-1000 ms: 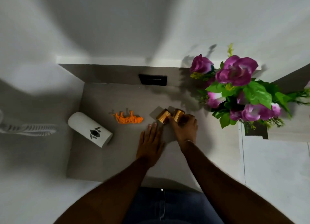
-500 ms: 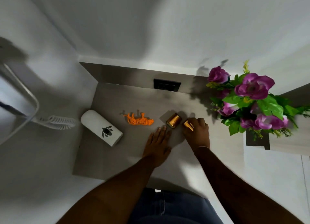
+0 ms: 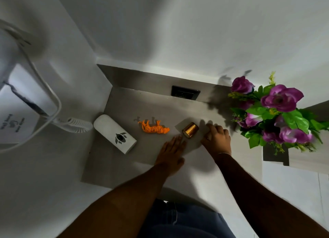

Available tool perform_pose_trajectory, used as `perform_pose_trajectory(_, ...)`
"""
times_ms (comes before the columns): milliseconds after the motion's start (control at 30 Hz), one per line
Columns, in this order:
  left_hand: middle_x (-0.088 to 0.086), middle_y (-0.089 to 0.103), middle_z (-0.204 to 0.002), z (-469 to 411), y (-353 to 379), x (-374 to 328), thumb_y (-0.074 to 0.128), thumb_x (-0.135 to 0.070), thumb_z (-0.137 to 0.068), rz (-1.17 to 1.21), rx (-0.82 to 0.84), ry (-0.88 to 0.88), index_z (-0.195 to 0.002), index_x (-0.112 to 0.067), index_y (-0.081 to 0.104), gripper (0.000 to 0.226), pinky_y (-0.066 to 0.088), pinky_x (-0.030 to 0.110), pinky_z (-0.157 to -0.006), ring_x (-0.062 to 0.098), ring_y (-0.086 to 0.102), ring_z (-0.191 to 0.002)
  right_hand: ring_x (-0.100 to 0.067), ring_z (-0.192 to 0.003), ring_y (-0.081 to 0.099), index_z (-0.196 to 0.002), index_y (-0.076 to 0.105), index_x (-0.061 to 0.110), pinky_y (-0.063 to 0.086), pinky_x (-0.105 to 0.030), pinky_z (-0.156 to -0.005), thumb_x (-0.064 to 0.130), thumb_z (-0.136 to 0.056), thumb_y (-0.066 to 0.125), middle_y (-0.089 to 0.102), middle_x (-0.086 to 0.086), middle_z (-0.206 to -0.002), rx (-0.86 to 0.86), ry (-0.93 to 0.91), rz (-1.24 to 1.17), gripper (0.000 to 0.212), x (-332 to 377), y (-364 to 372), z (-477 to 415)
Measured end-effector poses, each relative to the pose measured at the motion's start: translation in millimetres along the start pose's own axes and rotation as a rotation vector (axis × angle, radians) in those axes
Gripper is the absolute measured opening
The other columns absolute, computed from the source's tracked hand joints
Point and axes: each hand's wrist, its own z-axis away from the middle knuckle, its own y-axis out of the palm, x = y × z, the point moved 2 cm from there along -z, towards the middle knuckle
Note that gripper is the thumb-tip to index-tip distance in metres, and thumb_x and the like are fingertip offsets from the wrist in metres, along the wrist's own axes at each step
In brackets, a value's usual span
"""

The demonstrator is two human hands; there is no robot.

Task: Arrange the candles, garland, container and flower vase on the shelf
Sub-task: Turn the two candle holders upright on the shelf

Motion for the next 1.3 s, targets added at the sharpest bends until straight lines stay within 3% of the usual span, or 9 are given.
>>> perform_pose_trajectory(167, 0.001, -0.021, -0.179, -0.6, -0.3, 2.3, 0.041, -0.038, -0.111, 0.004, 0.016, -0.005, -0.17, -0.028, -0.01, 0.079, -0.004, 0.046, -0.136, 0.023, -0.017, -0.166, -0.039, -0.15, 0.029, -0.162, 0.022, 0.043, 0.03, -0.064, -0.113, 0.046, -0.073, 0.081, 0.03, -0.009, -0.164, 0.041, -0.249, 0.304, 0.107, 30.0, -2.7, -5.6)
perform_pose_trajectory(267, 0.001, -0.019, -0.18, 0.8, 0.2, 0.9, 0.042, -0.036, -0.11, 0.013, 0.001, -0.018, -0.171, -0.026, -0.008, 0.079, -0.003, 0.044, -0.136, 0.022, -0.014, -0.167, -0.039, -0.154, 0.022, -0.155, 0.039, 0.042, 0.023, -0.061, -0.116, 0.029, -0.079, 0.077, 0.023, -0.006, -0.169, 0.121, -0.418, 0.451, 0.086, 54.0, 1.7, -10.9)
perform_pose_trajectory(367, 0.001, -0.016, -0.18, 2.0, -0.1, 2.0, 0.044, -0.035, -0.109, 0.022, -0.014, -0.011, -0.171, -0.027, -0.006, 0.08, -0.002, 0.043, -0.136, 0.022, -0.012, -0.167, -0.034, -0.139, 0.039, -0.142, 0.056, 0.033, 0.031, -0.048, -0.105, 0.023, -0.087, 0.065, 0.04, -0.002, -0.156, 0.133, -0.521, 0.525, 0.057, 63.1, 5.1, -16.5)
perform_pose_trajectory(500, 0.0, -0.015, -0.18, 0.9, 0.1, 2.7, 0.045, -0.035, -0.108, 0.018, -0.012, 0.0, -0.171, -0.028, -0.006, 0.081, 0.0, 0.044, -0.136, 0.022, -0.011, -0.168, -0.031, -0.113, 0.056, -0.128, 0.066, 0.025, 0.036, -0.043, -0.09, 0.051, -0.08, 0.072, 0.066, -0.001, -0.121, 0.007, -0.444, 0.361, 0.055, 52.7, 2.5, -18.4)
perform_pose_trajectory(667, 0.0, -0.017, -0.18, 0.3, 1.5, 3.7, 0.045, -0.037, -0.109, 0.018, -0.009, 0.003, -0.171, -0.029, -0.007, 0.081, -0.001, 0.044, -0.136, 0.021, -0.012, -0.167, -0.031, -0.109, 0.057, -0.121, 0.068, 0.025, 0.033, -0.043, -0.087, 0.055, -0.077, 0.071, 0.074, 0.002, -0.108, -0.053, -0.337, 0.261, 0.053, 39.5, 5.5, -14.8)
perform_pose_trajectory(900, 0.004, -0.013, -0.181, 5.6, 2.7, 10.8, 0.043, -0.042, -0.11, 0.026, -0.035, -0.009, -0.171, -0.018, -0.001, 0.079, -0.004, 0.042, -0.136, 0.022, -0.011, -0.168, -0.036, -0.14, 0.042, -0.153, 0.042, 0.028, 0.03, -0.055, -0.107, 0.065, -0.078, 0.065, 0.05, -0.006, -0.151, 0.041, -0.264, 0.266, 0.087, 67.7, 14.9, -3.5)
perform_pose_trajectory(1100, 0.009, -0.004, -0.181, 34.8, 21.0, 44.9, 0.033, -0.062, -0.11, -0.031, 0.03, -0.177, -0.171, -0.014, 0.006, 0.082, -0.011, 0.045, -0.136, 0.026, -0.013, -0.167, -0.032, -0.143, 0.038, -0.15, 0.047, 0.031, 0.024, -0.056, -0.112, 0.042, -0.085, 0.067, 0.045, -0.003, -0.156, 0.163, -0.592, 0.22, 0.069, 157.1, 43.5, 1.2)
perform_pose_trajectory(1200, 0.008, -0.011, -0.181, 46.1, 24.0, 58.8, 0.037, -0.062, -0.108, -0.042, -0.002, -0.151, -0.171, -0.016, 0.003, 0.085, -0.011, 0.045, -0.135, 0.024, -0.017, -0.166, -0.036, -0.133, 0.044, -0.15, 0.047, 0.027, 0.03, -0.049, -0.106, 0.033, -0.087, 0.065, 0.05, -0.007, -0.147, 0.172, -0.596, 0.335, 0.065, 175.9, 56.8, -4.1)
perform_pose_trajectory(1300, 0.004, -0.017, -0.18, 52.5, 24.5, 64.3, 0.041, -0.061, -0.107, -0.005, -0.048, -0.134, -0.171, -0.02, -0.007, 0.089, -0.009, 0.045, -0.136, 0.021, -0.018, -0.166, -0.037, -0.122, 0.053, -0.134, 0.058, 0.019, 0.037, -0.043, -0.095, 0.029, -0.09, 0.056, 0.064, -0.012, -0.128, 0.11, -0.514, 0.345, 0.045, 178.3, 60.0, -12.9)
